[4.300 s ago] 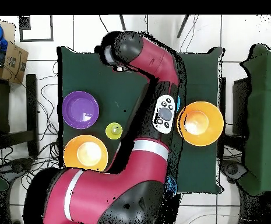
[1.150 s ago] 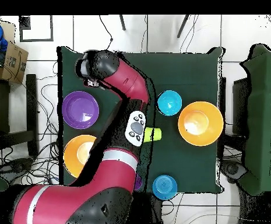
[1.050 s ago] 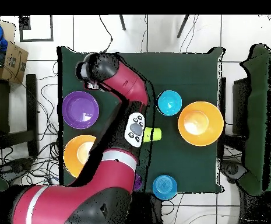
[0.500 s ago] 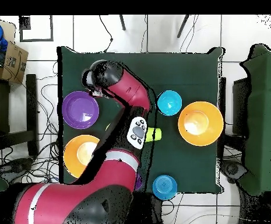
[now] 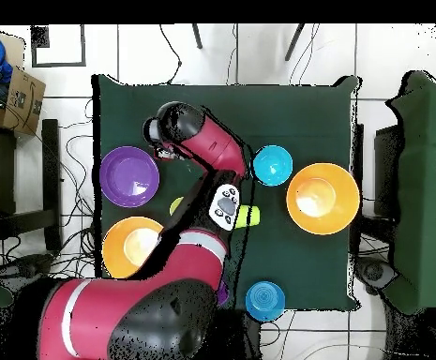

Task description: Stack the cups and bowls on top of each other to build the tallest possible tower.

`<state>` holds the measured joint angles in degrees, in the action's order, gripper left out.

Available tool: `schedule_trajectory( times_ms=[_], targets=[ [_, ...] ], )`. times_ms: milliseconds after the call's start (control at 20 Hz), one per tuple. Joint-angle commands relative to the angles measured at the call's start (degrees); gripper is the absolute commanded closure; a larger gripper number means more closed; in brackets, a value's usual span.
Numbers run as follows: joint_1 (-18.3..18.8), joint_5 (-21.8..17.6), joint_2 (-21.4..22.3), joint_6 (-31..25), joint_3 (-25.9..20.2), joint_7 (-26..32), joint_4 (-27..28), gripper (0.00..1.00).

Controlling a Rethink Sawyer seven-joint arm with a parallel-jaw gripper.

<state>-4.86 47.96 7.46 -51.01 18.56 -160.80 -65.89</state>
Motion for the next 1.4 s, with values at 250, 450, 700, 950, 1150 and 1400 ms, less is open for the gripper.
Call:
schedule_trajectory(
  times_ms=[250, 450, 700, 950, 1150, 1400],
  targets=[
    [-0.5, 0.2, -8.4, 0.3, -1.7, -21.5, 11.4, 0.00],
    [-1.6, -0.7, -8.2, -2.5, -0.2, -24.0, 12.5, 0.00],
    [-2.5, -1.9, -9.2, -4.9, 2.4, -27.7, 15.0, 1.00],
    [-2.2, -2.5, -9.9, -5.9, 3.5, -28.5, 16.6, 1.00],
    [-0.9, -2.8, -10.9, -7.2, 3.1, -26.8, 19.2, 1.00],
    [0.9, -3.0, -11.1, -8.9, 3.3, -24.8, 20.8, 1.00]
  ],
)
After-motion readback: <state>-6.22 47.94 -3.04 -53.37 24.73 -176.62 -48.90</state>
